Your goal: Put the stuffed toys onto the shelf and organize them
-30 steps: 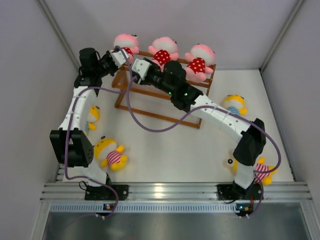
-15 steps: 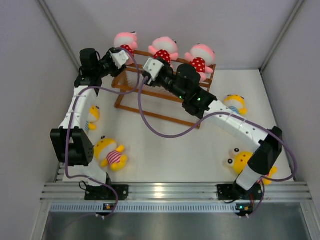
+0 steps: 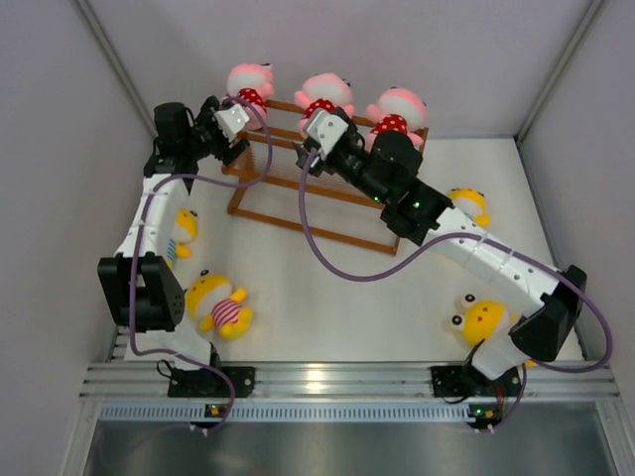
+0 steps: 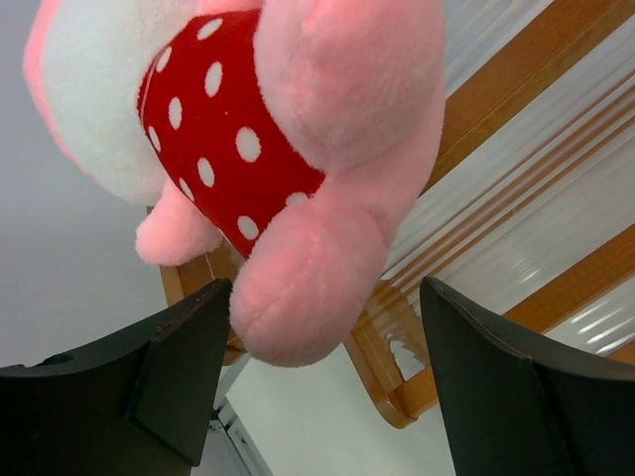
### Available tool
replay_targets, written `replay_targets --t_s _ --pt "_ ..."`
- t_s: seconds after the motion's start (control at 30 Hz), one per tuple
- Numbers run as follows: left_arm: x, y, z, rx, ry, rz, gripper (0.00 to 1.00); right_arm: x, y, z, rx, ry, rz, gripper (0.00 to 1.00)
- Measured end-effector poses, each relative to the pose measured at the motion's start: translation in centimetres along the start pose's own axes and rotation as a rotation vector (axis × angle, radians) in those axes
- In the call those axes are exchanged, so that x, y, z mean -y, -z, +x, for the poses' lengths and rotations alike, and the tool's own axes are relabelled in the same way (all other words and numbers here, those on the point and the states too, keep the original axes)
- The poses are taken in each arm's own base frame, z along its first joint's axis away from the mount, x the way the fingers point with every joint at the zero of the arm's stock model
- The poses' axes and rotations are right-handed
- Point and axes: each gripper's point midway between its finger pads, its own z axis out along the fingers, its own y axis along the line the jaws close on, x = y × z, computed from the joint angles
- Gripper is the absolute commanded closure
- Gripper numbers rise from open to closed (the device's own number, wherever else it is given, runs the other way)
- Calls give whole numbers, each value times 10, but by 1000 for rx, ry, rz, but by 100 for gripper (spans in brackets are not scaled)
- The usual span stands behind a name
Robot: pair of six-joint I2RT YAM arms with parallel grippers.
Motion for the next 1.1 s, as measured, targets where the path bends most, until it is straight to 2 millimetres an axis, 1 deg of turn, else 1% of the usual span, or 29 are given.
replay_targets --t_s 0.07,0.13,0.17,0.3,0.37,0.43,0.47,0.57,0.67,0.7,0.73,0.77,0.8,0.83,0.9,0.93,0.97,1.03,1.07,1.1 --pt "-1 3 -4 3 -1 -7 16 2 3 1 -15 -19 14 34" --pt "-4 8 -9 3 -3 -18 11 6 10 6 -55 -59 37 32" --pt "-5 11 -12 2 -3 -26 2 8 14 8 -79 -81 50 31" --pt "-6 26 -21 -13 27 -43 2 24 36 23 -193 -196 133 31" --pt "-6 36 -27 -28 51 -52 2 41 55 34 -261 -270 213 31" --pt "-7 45 -32 -46 77 -64 2 60 80 45 -314 -341 308 31" --pt "-7 51 -34 -58 90 -71 2 71 97 53 -338 -382 368 31" --pt "-7 70 -41 -99 132 -96 2 99 164 78 -385 -512 557 31" --pt "-8 87 -47 -146 181 -122 2 122 231 105 -413 -611 746 31" --pt "-8 93 -48 -160 198 -132 2 127 250 115 -420 -641 805 31" --pt "-7 98 -49 -175 215 -140 2 130 265 124 -430 -665 851 30" --pt "-5 103 -47 -195 236 -145 2 136 281 136 -441 -690 902 30" --pt "-2 107 -45 -219 257 -149 2 137 288 146 -450 -715 920 30" --pt "1 111 -42 -242 275 -151 2 137 298 163 -478 -741 947 31" --pt "9 119 -31 -304 315 -154 2 132 311 204 -556 -805 976 31" --pt "14 122 -23 -338 338 -156 2 127 319 226 -600 -839 990 32" --pt "20 125 -15 -372 355 -154 2 118 327 253 -657 -883 1001 32" --pt "37 131 6 -452 395 -138 2 96 345 295 -747 -959 1019 32" --pt "48 135 19 -499 420 -122 2 81 355 315 -794 -999 1028 32" --pt "59 138 30 -538 439 -104 2 71 361 325 -821 -1023 1030 32"
